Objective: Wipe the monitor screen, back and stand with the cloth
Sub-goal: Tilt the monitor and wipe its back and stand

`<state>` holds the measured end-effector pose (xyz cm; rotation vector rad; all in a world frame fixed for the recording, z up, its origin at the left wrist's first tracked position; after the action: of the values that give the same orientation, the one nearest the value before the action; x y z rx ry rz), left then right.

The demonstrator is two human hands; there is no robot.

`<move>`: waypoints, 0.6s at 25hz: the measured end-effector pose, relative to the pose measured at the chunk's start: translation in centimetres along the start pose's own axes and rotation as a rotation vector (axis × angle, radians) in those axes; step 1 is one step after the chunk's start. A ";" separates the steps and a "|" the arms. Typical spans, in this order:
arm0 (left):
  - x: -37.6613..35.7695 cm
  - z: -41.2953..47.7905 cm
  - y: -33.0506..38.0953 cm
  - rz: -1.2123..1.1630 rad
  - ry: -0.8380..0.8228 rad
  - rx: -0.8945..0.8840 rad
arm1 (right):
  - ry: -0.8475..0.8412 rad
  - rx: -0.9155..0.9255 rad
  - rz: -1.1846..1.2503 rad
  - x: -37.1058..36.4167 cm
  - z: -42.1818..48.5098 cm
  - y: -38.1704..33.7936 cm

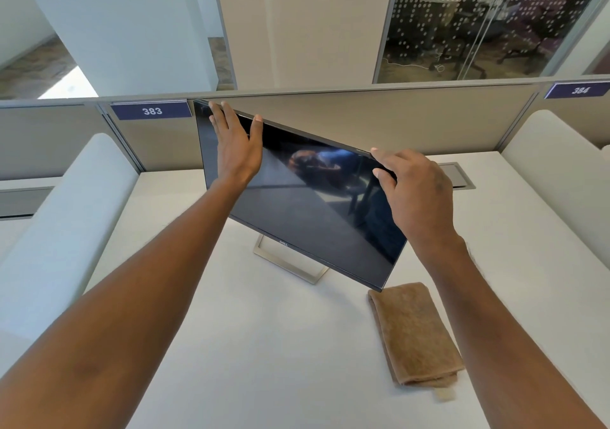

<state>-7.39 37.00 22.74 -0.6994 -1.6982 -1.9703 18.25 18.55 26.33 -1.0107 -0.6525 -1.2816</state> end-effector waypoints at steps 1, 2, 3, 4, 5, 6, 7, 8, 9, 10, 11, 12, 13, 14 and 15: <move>0.0 0.0 -0.1 0.007 -0.002 -0.004 | -0.005 -0.002 -0.001 0.0 0.0 -0.1; 0.0 0.0 -0.2 0.012 -0.006 -0.009 | -0.009 -0.006 -0.005 -0.1 0.0 -0.2; 0.0 0.1 -0.1 0.014 -0.013 -0.013 | -0.017 -0.011 -0.009 0.0 0.0 -0.2; 0.0 0.2 -0.1 0.012 -0.024 -0.016 | -0.029 -0.019 -0.010 0.0 -0.1 -0.3; 0.1 0.3 -0.1 0.008 -0.035 -0.018 | -0.043 -0.026 -0.007 0.0 -0.2 -0.5; 0.2 0.4 0.0 0.008 -0.046 -0.022 | -0.053 -0.032 -0.003 0.1 -0.3 -0.6; 0.4 0.4 0.0 0.009 -0.054 -0.027 | -0.056 -0.037 -0.002 0.2 -0.5 -0.9; 0.5 0.5 0.1 0.009 -0.064 -0.034 | -0.060 -0.044 -0.007 0.3 -0.8 -1.2; 0.6 0.6 0.2 0.010 -0.073 -0.041 | -0.068 -0.055 -0.021 0.5 -1.0 -1.5; 0.7 0.7 0.2 0.014 -0.081 -0.048 | -0.082 -0.065 -0.043 0.6 -1.2 -1.9; 0.7 0.8 0.2 0.019 -0.088 -0.057 | -0.101 -0.076 -0.069 0.8 -1.4 -2.2; 0.8 0.9 0.2 0.019 -0.094 -0.066 | -0.126 -0.088 -0.089 1.0 -1.6 -2.5; 0.8 1.0 0.2 0.018 -0.100 -0.077 | -0.151 -0.098 -0.097 1.2 -1.8 -2.8; 0.8 1.1 0.2 0.021 -0.102 -0.086 | -0.169 -0.103 -0.097 1.4 -2.0 -3.0; 0.8 1.2 0.3 0.019 -0.107 -0.089 | -0.181 -0.104 -0.095 1.6 -2.2 -3.3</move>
<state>-7.70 38.19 23.60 -0.8638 -1.6660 -2.0383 15.07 15.90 27.51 -1.2033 -0.7866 -1.3275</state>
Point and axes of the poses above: each hand's wrist, its own z-axis towards the middle knuckle, its own x-axis out of the back of the hand, y = z × x, the point moved 4 cm from there along z, towards the middle knuckle, and after that the axes turned 10 degrees about -y, right-handed, at the moved point
